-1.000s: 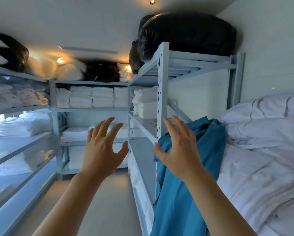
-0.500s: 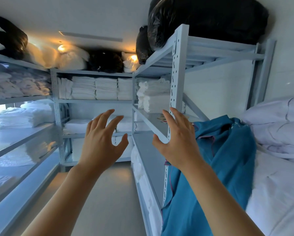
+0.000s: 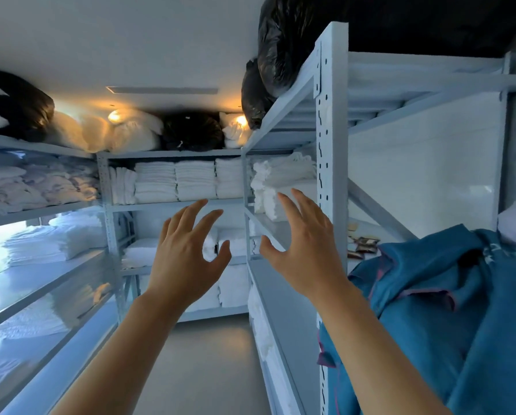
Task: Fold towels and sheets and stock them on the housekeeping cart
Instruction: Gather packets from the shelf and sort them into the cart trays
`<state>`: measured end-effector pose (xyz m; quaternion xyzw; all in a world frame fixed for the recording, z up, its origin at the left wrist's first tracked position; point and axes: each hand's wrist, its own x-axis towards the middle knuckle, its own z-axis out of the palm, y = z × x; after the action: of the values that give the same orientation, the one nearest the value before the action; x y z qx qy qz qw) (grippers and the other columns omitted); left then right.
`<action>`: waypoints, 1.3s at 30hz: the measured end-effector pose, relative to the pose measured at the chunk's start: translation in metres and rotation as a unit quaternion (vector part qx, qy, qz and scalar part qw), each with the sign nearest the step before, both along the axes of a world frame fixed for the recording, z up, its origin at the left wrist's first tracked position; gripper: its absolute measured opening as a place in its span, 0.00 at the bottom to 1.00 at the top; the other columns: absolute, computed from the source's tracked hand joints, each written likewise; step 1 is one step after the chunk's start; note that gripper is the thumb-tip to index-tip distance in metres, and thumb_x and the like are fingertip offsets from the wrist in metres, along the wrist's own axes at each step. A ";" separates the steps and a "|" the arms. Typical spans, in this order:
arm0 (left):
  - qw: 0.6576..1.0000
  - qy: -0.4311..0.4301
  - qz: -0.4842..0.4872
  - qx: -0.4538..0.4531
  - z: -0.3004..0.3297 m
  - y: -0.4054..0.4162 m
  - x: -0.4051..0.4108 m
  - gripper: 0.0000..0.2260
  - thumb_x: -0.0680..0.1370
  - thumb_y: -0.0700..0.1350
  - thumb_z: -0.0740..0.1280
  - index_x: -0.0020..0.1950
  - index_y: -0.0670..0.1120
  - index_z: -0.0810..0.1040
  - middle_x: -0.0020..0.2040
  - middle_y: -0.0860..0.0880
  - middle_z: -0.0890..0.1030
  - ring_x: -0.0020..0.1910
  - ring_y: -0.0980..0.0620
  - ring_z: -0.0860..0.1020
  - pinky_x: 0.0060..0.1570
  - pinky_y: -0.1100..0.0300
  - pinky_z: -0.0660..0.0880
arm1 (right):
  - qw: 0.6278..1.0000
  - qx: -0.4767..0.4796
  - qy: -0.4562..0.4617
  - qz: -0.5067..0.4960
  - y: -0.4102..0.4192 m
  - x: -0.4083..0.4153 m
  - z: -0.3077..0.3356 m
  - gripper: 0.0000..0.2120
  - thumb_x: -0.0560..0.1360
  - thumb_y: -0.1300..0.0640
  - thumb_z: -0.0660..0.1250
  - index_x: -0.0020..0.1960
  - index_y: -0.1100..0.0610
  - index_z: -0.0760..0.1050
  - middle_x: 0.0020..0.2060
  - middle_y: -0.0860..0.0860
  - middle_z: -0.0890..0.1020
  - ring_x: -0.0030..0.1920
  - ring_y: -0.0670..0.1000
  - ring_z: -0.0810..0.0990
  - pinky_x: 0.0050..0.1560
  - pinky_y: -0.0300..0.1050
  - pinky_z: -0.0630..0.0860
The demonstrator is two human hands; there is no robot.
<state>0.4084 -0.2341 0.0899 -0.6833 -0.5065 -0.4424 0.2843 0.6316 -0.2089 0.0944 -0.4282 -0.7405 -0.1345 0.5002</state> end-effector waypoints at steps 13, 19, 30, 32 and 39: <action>0.998 -0.003 0.056 -0.003 0.004 0.117 -0.083 0.25 0.77 0.54 0.71 0.73 0.50 0.75 0.77 0.49 0.69 0.74 0.44 0.68 0.74 0.45 0.65 | 0.998 -0.017 -0.008 0.056 0.141 -0.087 0.007 0.36 0.78 0.40 0.66 0.81 0.50 0.59 0.81 0.51 0.58 0.81 0.54 0.55 0.79 0.61 0.57; 0.998 -0.019 0.058 0.002 -0.003 0.181 -0.149 0.25 0.77 0.53 0.72 0.73 0.50 0.75 0.77 0.48 0.69 0.75 0.43 0.68 0.75 0.44 0.65 | 0.999 -0.013 -0.016 0.048 0.208 -0.147 0.001 0.36 0.78 0.39 0.65 0.81 0.49 0.60 0.82 0.50 0.58 0.81 0.53 0.54 0.79 0.61 0.57; 0.999 -0.035 -0.026 0.002 0.002 0.349 -0.268 0.24 0.78 0.54 0.68 0.73 0.49 0.75 0.77 0.47 0.69 0.74 0.43 0.69 0.73 0.40 0.68 | 1.000 -0.006 -0.021 -0.016 0.342 -0.254 0.009 0.36 0.76 0.41 0.67 0.80 0.51 0.62 0.80 0.50 0.61 0.80 0.52 0.57 0.78 0.59 0.59; 0.998 -0.033 -0.048 -0.001 0.007 0.379 -0.277 0.24 0.78 0.55 0.67 0.72 0.48 0.76 0.77 0.47 0.70 0.74 0.43 0.69 0.73 0.41 0.67 | 0.999 -0.010 -0.018 -0.036 0.362 -0.263 0.011 0.36 0.76 0.41 0.67 0.80 0.51 0.62 0.80 0.50 0.61 0.80 0.53 0.57 0.78 0.60 0.60; 0.989 -0.051 -0.138 -0.012 0.000 0.470 -0.271 0.24 0.78 0.56 0.65 0.73 0.49 0.76 0.76 0.47 0.70 0.74 0.44 0.69 0.74 0.44 0.66 | 0.992 -0.026 -0.023 -0.118 0.418 -0.261 0.005 0.35 0.77 0.42 0.68 0.80 0.50 0.62 0.80 0.50 0.61 0.80 0.53 0.58 0.78 0.58 0.59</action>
<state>0.1369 0.2362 0.0899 -0.7269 -0.4260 -0.5054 0.1862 0.3705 0.2092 0.0998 -0.5223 -0.6990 -0.1834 0.4527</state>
